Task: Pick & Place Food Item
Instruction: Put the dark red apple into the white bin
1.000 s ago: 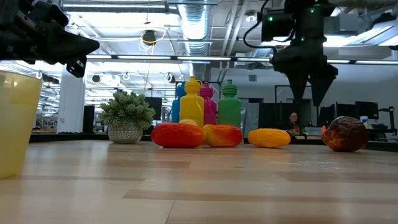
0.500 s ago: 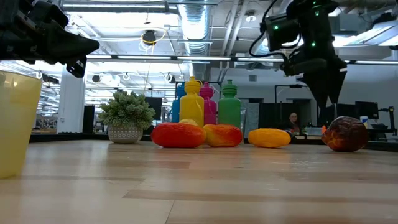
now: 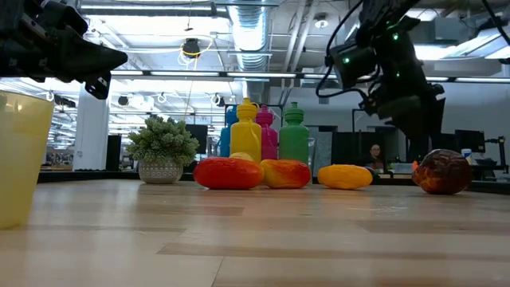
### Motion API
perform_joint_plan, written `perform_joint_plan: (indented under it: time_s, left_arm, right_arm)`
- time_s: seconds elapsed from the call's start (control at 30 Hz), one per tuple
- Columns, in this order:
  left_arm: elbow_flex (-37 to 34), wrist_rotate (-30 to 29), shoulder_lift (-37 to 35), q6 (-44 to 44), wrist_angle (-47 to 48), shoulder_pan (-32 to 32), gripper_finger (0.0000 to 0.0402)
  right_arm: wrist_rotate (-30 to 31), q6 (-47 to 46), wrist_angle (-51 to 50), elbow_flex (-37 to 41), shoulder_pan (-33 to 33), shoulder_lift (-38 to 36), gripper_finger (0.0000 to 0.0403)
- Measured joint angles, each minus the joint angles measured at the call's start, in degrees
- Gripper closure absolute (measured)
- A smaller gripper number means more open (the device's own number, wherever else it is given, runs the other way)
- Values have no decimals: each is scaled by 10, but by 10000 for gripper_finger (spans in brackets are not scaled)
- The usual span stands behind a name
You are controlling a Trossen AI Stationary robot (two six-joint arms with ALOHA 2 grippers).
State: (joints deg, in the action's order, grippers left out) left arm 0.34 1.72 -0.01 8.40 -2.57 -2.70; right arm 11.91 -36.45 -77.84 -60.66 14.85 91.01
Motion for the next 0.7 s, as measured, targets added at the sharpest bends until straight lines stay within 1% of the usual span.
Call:
perform_joint_plan:
  time_s: [0.13,0.3,0.4,0.5,0.7]
  left_arm:
    - [0,0,0,0,0,0,401]
    - [0,0,0,0,0,0,401]
    - [0,0,0,0,0,0,401]
    - [0,0,0,0,0,0,401]
    - [0,0,0,0,0,0,401]
  right_arm:
    - [-3,0,11,8,7,12,14]
    - [-55,0,43,59,16,8,16]
    - [-67,-1,55,84,15,1,28]
    - [-67,-6,52,89,8,-1,60]
    - [-67,-6,53,88,-12,-4,149]
